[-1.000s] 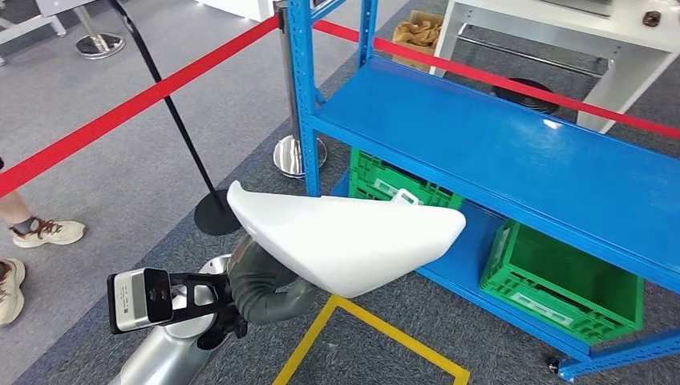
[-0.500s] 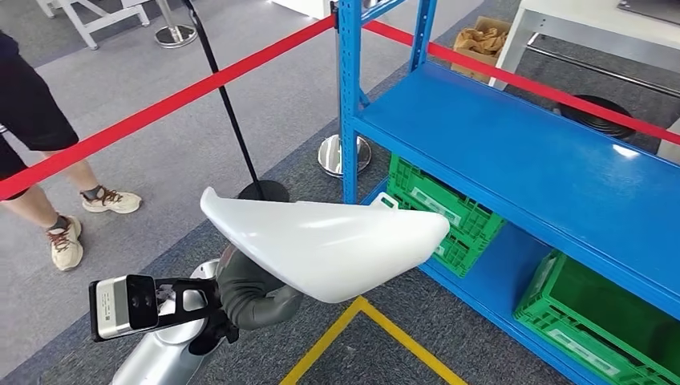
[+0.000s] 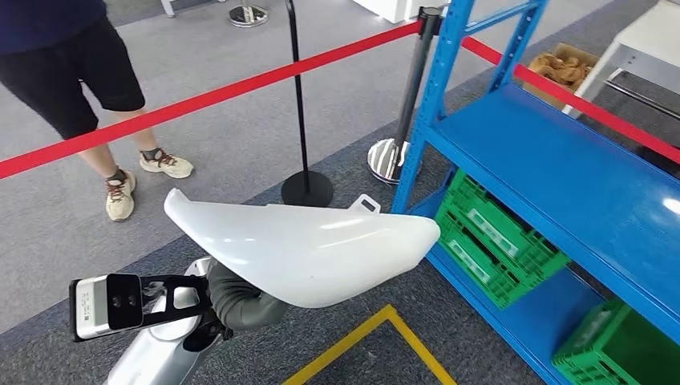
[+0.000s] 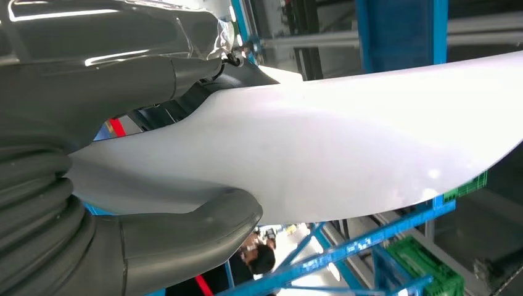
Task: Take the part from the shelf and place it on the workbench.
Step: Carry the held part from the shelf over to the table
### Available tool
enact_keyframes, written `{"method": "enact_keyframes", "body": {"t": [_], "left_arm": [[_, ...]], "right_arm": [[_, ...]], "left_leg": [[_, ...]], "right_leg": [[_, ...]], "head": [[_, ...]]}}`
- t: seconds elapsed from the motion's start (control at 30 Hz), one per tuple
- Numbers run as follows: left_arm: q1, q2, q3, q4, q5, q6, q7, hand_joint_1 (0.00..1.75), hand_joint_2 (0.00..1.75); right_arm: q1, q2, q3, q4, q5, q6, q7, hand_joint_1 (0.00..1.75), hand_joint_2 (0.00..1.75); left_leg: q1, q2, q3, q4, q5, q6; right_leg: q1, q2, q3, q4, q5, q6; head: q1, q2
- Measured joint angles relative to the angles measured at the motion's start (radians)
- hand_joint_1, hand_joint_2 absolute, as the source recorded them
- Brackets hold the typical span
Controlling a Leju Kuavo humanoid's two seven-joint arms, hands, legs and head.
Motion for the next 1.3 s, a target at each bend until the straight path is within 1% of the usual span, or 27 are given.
{"method": "enact_keyframes", "body": {"t": [0.07, 0.1, 0.13, 0.17, 0.23, 0.3, 0.37, 0.4, 0.43, 0.5, 0.57, 0.6, 0.63, 0.67, 0.73, 0.8, 0.87, 0.9, 0.97, 1.0, 1.03, 1.07, 1.1, 1.13, 1.17, 1.23, 1.3], "left_arm": [[0.001, -0.002, -0.003, 0.002, 0.005, -0.006, 0.004, 1.75, 1.75], [0.002, -0.002, -0.004, 0.004, 0.007, -0.009, 0.006, 1.75, 1.75], [0.002, -0.002, -0.004, 0.006, 0.008, -0.011, 0.008, 1.75, 1.75], [0.003, -0.002, -0.005, 0.008, 0.009, -0.014, 0.009, 1.75, 1.75], [0.003, -0.002, -0.006, 0.012, 0.01, -0.018, 0.009, 1.75, 1.75], [0.003, -0.002, -0.008, 0.016, 0.011, -0.02, 0.01, 1.75, 1.75], [0.003, -0.001, -0.01, 0.02, 0.013, -0.022, 0.01, 1.75, 1.75], [0.002, 0.0, -0.011, 0.022, 0.014, -0.022, 0.011, 1.75, 1.75], [0.001, 0.0, -0.011, 0.023, 0.014, -0.022, 0.011, 1.75, 1.75], [-0.002, 0.001, -0.013, 0.028, 0.012, -0.021, 0.011, 1.75, 1.75], [-0.001, 0.002, -0.016, 0.036, 0.008, -0.018, 0.011, 1.75, 1.75], [0.0, 0.003, -0.017, 0.041, 0.007, -0.017, 0.011, 1.75, 1.75], [0.0, 0.004, -0.019, 0.044, 0.006, -0.016, 0.011, 1.75, 1.75], [0.0, 0.004, -0.02, 0.046, 0.006, -0.016, 0.011, 1.75, 1.75], [-0.001, 0.003, -0.021, 0.048, 0.005, -0.016, 0.011, 1.75, 1.75], [-0.004, 0.002, -0.022, 0.048, 0.005, -0.016, 0.011, 1.75, 1.75], [-0.004, 0.002, -0.024, 0.049, 0.006, -0.016, 0.011, 1.75, 1.75], [-0.005, 0.002, -0.024, 0.049, 0.007, -0.016, 0.011, 1.75, 1.75], [-0.008, -0.003, -0.026, 0.053, 0.01, -0.017, 0.01, 1.75, 1.75], [-0.009, -0.007, -0.027, 0.057, 0.011, -0.019, 0.011, 1.75, 1.75], [-0.009, -0.009, -0.029, 0.061, 0.011, -0.02, 0.012, 1.75, 1.75], [-0.009, -0.01, -0.03, 0.066, 0.011, -0.022, 0.013, 1.75, 1.75], [-0.008, -0.011, -0.032, 0.071, 0.011, -0.023, 0.014, 1.75, 1.75], [-0.008, -0.011, -0.033, 0.076, 0.012, -0.024, 0.016, 1.75, 1.75], [-0.008, -0.011, -0.033, 0.08, 0.012, -0.025, 0.017, 1.75, 1.75], [-0.011, -0.011, -0.035, 0.087, 0.012, -0.026, 0.02, 1.75, 1.75], [-0.014, -0.011, -0.037, 0.091, 0.012, -0.026, 0.024, 1.75, 1.75]], "right_arm": [[0.006, 0.001, 0.0, 0.0, 0.0, 0.0, -0.003, 0.0, 0.0], [0.008, 0.002, 0.0, 0.0, 0.0, 0.0, -0.005, 0.0, 0.0], [0.008, 0.003, 0.0, 0.0, 0.0, 0.001, -0.007, 0.0, 0.0], [0.008, 0.004, 0.0, 0.0, 0.0, 0.001, -0.009, 0.0, 0.0], [0.008, 0.006, 0.0, 0.0, 0.001, 0.001, -0.013, 0.0, 0.0], [0.009, 0.008, 0.0, 0.0, 0.001, 0.001, -0.014, 0.0, 0.0], [0.008, 0.009, 0.0, 0.0, 0.001, 0.001, -0.014, 0.0, 0.0], [0.006, 0.01, 0.0, 0.0, 0.001, 0.001, -0.014, 0.0, 0.0], [0.004, 0.01, 0.0, 0.0, 0.002, 0.001, -0.014, 0.0, 0.0], [0.004, 0.012, 0.0, 0.0, 0.005, 0.002, -0.013, 0.0, 0.0], [0.007, 0.012, 0.001, 0.0, 0.011, 0.002, -0.012, 0.0, 0.0], [0.007, 0.012, 0.001, 0.0, 0.015, 0.003, -0.012, 0.0, 0.0], [0.006, 0.013, 0.002, 0.0, 0.017, 0.003, -0.012, 0.0, 0.0], [0.004, 0.013, 0.002, 0.0, 0.018, 0.004, -0.013, 0.0, 0.0], [0.002, 0.015, 0.004, 0.0, 0.018, 0.004, -0.014, 0.0, 0.0], [0.001, 0.016, 0.005, 0.0, 0.019, 0.004, -0.014, 0.0, 0.0], [0.0, 0.018, 0.006, 0.0, 0.019, 0.005, -0.016, 0.0, 0.0], [-0.001, 0.019, 0.007, 0.0, 0.019, 0.006, -0.017, 0.0, 0.0], [-0.002, 0.021, 0.008, 0.001, 0.018, 0.007, -0.02, 0.0, 0.0], [0.0, 0.021, 0.008, 0.001, 0.017, 0.008, -0.019, 0.0, 0.0], [0.004, 0.022, 0.008, 0.001, 0.016, 0.008, -0.018, 0.0, 0.0], [0.008, 0.021, 0.008, 0.001, 0.017, 0.008, -0.016, 0.0, 0.0], [0.01, 0.022, 0.008, 0.001, 0.018, 0.008, -0.014, 0.0, 0.0], [0.012, 0.023, 0.008, 0.001, 0.019, 0.008, -0.011, 0.0, 0.0], [0.012, 0.023, 0.008, 0.001, 0.019, 0.008, -0.006, 0.0, 0.0], [0.012, 0.023, 0.008, 0.001, 0.021, 0.008, 0.013, 0.0, 0.0], [0.012, 0.021, 0.008, 0.001, 0.027, 0.008, 0.037, 0.0, 0.0]], "left_leg": [[-0.003, -0.031, -0.001, 0.001, 0.001, 0.003], [-0.004, -0.047, 0.0, 0.001, 0.001, 0.003], [-0.005, -0.062, 0.001, 0.002, 0.001, 0.003], [-0.004, -0.077, 0.002, 0.003, 0.0, 0.002], [-0.005, -0.104, -0.001, 0.008, -0.002, -0.004], [-0.003, -0.128, -0.008, 0.011, -0.001, -0.015], [0.003, -0.146, -0.016, 0.01, 0.001, -0.027], [0.002, -0.132, -0.022, 0.017, -0.003, -0.033], [0.001, -0.103, -0.036, 0.041, -0.018, -0.037], [-0.002, -0.03, -0.094, 0.151, -0.074, -0.044], [0.0, -0.001, -0.161, 0.278, -0.12, -0.048], [0.0, 0.002, -0.174, 0.3, -0.118, -0.048], [0.001, 0.006, -0.164, 0.279, -0.099, -0.047], [0.001, 0.015, -0.131, 0.219, -0.068, -0.045], [-0.006, 0.068, -0.049, 0.074, -0.02, -0.037], [-0.015, 0.098, -0.011, 0.009, -0.012, -0.027], [-0.018, 0.072, -0.008, 0.005, -0.009, -0.016], [-0.015, 0.058, -0.006, 0.0, -0.006, -0.009], [-0.008, 0.032, 0.0, -0.008, 0.002, 0.003], [-0.007, 0.019, 0.0, -0.009, 0.003, 0.006], [-0.007, 0.003, 0.0, -0.009, 0.004, 0.008], [-0.008, -0.014, 0.0, -0.009, 0.004, 0.009], [-0.009, -0.031, 0.001, -0.008, 0.004, 0.009], [-0.009, -0.048, 0.002, -0.007, 0.004, 0.009], [-0.009, -0.063, 0.003, -0.006, 0.003, 0.008], [-0.009, -0.092, 0.003, -0.001, 0.0, 0.003], [-0.006, -0.116, -0.003, 0.004, -0.002, -0.008]], "right_leg": [[0.002, 0.024, -0.065, 0.119, -0.037, -0.001], [0.003, 0.027, -0.077, 0.13, -0.027, -0.004], [0.002, 0.031, -0.068, 0.097, 0.002, -0.007], [0.001, 0.041, -0.043, 0.031, 0.043, -0.01], [-0.003, 0.086, 0.012, -0.102, 0.101, -0.013], [-0.003, 0.107, 0.033, -0.151, 0.111, -0.014], [0.001, 0.083, 0.037, -0.156, 0.114, -0.021], [0.0, 0.071, 0.039, -0.158, 0.115, -0.027], [0.0, 0.058, 0.041, -0.16, 0.116, -0.032], [0.001, 0.03, 0.043, -0.162, 0.115, -0.039], [0.003, -0.003, 0.042, -0.162, 0.113, -0.041], [0.003, -0.019, 0.043, -0.162, 0.112, -0.041], [0.003, -0.033, 0.044, -0.162, 0.11, -0.041], [0.003, -0.046, 0.045, -0.162, 0.109, -0.039], [0.006, -0.068, 0.052, -0.162, 0.104, -0.033], [0.008, -0.087, 0.059, -0.162, 0.098, -0.023], [0.007, -0.108, 0.068, -0.168, 0.096, -0.013], [0.004, -0.099, 0.07, -0.165, 0.09, -0.007], [0.002, -0.043, 0.05, -0.108, 0.053, 0.0], [0.001, -0.008, 0.023, -0.048, 0.022, 0.001], [0.002, 0.012, -0.013, 0.024, -0.007, 0.002], [0.002, 0.022, -0.047, 0.085, -0.026, 0.002], [0.003, 0.026, -0.069, 0.117, -0.028, 0.001], [0.002, 0.028, -0.072, 0.108, -0.008, 0.0], [0.002, 0.033, -0.056, 0.058, 0.028, -0.003], [-0.003, 0.073, 0.002, -0.087, 0.096, -0.006], [-0.003, 0.106, 0.035, -0.163, 0.116, -0.007]], "head": [[0.003, 0.0], [0.003, 0.0], [0.003, 0.0], [0.003, 0.0], [0.002, 0.0], [0.002, 0.0], [0.002, 0.0], [0.0, 0.0], [-0.003, 0.0], [-0.008, 0.0], [-0.01, 0.0], [-0.01, 0.0], [-0.01, 0.0], [-0.01, 0.0], [-0.01, 0.0], [-0.009, 0.0], [-0.009, 0.0], [-0.008, 0.0], [-0.003, 0.0], [0.0, 0.0], [0.002, 0.0], [0.003, 0.0], [0.004, 0.0], [0.004, 0.0], [0.004, 0.0], [0.004, 0.0], [0.003, 0.0]]}}
